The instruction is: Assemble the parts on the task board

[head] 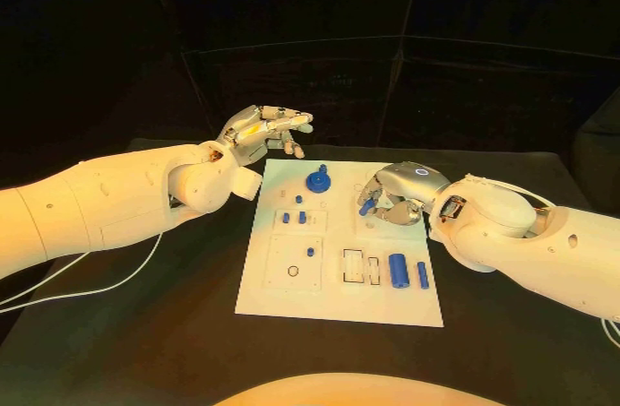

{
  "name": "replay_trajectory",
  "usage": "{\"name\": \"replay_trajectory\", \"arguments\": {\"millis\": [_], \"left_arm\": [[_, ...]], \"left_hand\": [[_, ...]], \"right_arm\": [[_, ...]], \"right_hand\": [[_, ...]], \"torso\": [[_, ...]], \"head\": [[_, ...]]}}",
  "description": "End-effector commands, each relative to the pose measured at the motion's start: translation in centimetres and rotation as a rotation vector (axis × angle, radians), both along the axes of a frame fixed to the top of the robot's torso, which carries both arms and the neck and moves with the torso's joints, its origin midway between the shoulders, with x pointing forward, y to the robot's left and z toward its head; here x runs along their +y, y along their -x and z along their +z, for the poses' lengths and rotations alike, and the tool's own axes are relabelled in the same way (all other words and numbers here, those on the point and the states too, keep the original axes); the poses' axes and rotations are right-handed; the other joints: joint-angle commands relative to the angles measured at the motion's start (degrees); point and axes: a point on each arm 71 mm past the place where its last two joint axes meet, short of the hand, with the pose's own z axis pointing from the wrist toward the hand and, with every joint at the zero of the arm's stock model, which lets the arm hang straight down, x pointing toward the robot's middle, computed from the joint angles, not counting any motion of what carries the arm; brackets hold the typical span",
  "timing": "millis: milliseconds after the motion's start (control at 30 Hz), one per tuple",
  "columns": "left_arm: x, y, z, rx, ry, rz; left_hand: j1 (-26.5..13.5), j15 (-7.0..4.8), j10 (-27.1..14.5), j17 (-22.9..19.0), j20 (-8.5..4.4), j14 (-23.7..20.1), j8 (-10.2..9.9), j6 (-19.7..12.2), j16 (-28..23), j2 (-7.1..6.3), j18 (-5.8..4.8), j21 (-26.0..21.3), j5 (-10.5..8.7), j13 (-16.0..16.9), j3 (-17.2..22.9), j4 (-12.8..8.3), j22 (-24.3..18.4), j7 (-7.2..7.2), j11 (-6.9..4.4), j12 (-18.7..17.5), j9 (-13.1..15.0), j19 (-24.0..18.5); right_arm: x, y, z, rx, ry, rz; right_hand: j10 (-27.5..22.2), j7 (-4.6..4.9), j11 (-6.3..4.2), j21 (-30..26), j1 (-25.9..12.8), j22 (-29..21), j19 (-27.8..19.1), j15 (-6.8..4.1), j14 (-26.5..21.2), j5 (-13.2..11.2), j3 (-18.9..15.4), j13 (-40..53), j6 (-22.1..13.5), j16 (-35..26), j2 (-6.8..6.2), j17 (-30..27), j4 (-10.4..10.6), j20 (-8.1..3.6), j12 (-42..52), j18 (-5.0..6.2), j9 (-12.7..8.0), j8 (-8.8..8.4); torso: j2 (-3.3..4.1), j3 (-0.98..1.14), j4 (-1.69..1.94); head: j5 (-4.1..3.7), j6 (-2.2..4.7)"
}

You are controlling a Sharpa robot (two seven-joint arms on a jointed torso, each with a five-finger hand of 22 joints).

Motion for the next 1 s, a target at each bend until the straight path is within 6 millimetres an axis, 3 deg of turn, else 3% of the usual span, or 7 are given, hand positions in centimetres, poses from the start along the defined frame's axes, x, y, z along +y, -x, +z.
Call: {"name": "replay_trajectory", "arguments": {"millis": [33,333,633,833,867,1000], "left_arm": [[-0.1,0.1,0.1,-0.008,-0.004,-0.020],[-0.1,0.0,0.1,-0.008,-0.005,-0.022],[-0.2,-0.1,0.1,-0.011,-0.005,-0.019],[-0.4,-0.2,0.1,-0.013,-0.003,-0.022],[-0.5,-0.2,0.1,-0.013,-0.003,-0.022],[-0.6,-0.2,0.1,-0.015,-0.002,-0.025]], "left_hand": [[0.0,-0.16,-0.3,-0.1,-0.07,-0.4,0.1,-0.3,-0.2,0.29,0.26,-0.2,0.04,0.0,-0.5,0.0,0.0,-0.12,0.11,0.2,-0.1,0.4],[0.0,-0.16,-0.3,-0.1,-0.07,-0.4,0.1,-0.3,-0.2,0.29,0.26,-0.2,0.04,0.0,-0.5,0.0,0.0,-0.12,0.11,0.2,-0.1,0.4],[0.0,-0.16,-0.3,-0.1,-0.07,-0.4,0.1,-0.3,-0.2,0.29,0.26,-0.2,0.04,0.0,-0.5,0.0,0.0,-0.12,0.11,0.2,-0.1,0.4],[0.0,-0.16,-0.3,-0.1,-0.07,-0.4,0.1,-0.3,-0.2,0.29,0.26,-0.2,0.04,0.0,-0.5,0.0,0.0,-0.12,0.11,0.2,-0.1,0.4],[0.0,-0.16,-0.3,-0.1,-0.07,-0.4,0.1,-0.3,-0.2,0.29,0.26,-0.2,0.04,0.0,-0.5,0.0,0.0,-0.12,0.11,0.2,-0.1,0.4],[0.0,-0.16,-0.3,-0.1,-0.07,-0.4,0.1,-0.3,-0.2,0.29,0.26,-0.2,0.04,0.0,-0.5,0.0,0.0,-0.12,0.11,0.2,-0.1,0.4]], "right_arm": [[-0.1,0.4,1.2,-0.062,-0.123,0.018],[0.7,1.9,2.1,-0.040,-0.191,0.059],[5.7,3.1,2.0,0.015,-0.217,0.183],[8.8,4.3,0.0,0.064,-0.202,0.257],[9.2,4.5,-0.4,0.074,-0.195,0.266],[10.5,5.3,-2.2,0.127,-0.123,0.295]], "right_hand": [[0.9,0.16,-0.55,0.3,0.4,0.1,0.3,-0.41,1.2,-0.2,0.3,0.0,0.3,0.3,0.15,0.0,-0.1,-0.26,0.2,-0.63,-0.1,-0.12],[0.4,0.37,-0.34,0.3,0.0,0.0,0.1,-0.28,1.1,-0.2,0.8,0.2,-0.1,0.2,-0.25,-0.1,-0.3,-0.21,-0.2,-0.64,-0.2,-0.41],[-0.1,0.59,-0.11,0.3,-0.4,-0.1,0.0,-0.11,1.1,0.0,1.3,0.2,-0.6,0.2,-0.35,-0.2,-0.3,-0.07,-0.6,-0.63,-0.4,-0.66],[-0.3,0.63,-0.05,0.3,-0.5,-0.2,-0.1,-0.05,1.1,0.2,1.5,0.2,-0.6,0.2,-0.29,-0.3,-0.3,-0.02,-0.8,-0.61,-0.4,-0.71],[-0.3,0.63,-0.05,0.3,-0.6,-0.2,-0.1,-0.04,1.1,0.3,1.5,0.2,-0.7,0.2,-0.29,-0.3,-0.3,-0.02,-0.8,-0.60,-0.4,-0.72],[-0.5,0.71,0.05,0.1,-0.9,-0.6,-0.3,0.03,1.1,0.4,1.7,0.2,-0.8,0.2,-0.29,-0.4,-0.2,0.06,-1.0,-0.53,-0.4,-0.79]], "torso": [[0.03,-0.03,0.02],[0.05,0.00,0.11],[0.10,0.01,0.12],[0.11,-0.15,0.29],[0.08,-0.11,0.05],[0.18,0.03,0.02]], "head": [[0.12,0.32],[0.36,0.43],[1.10,0.14],[1.44,-0.11],[1.82,-0.21],[2.26,-0.43]]}}
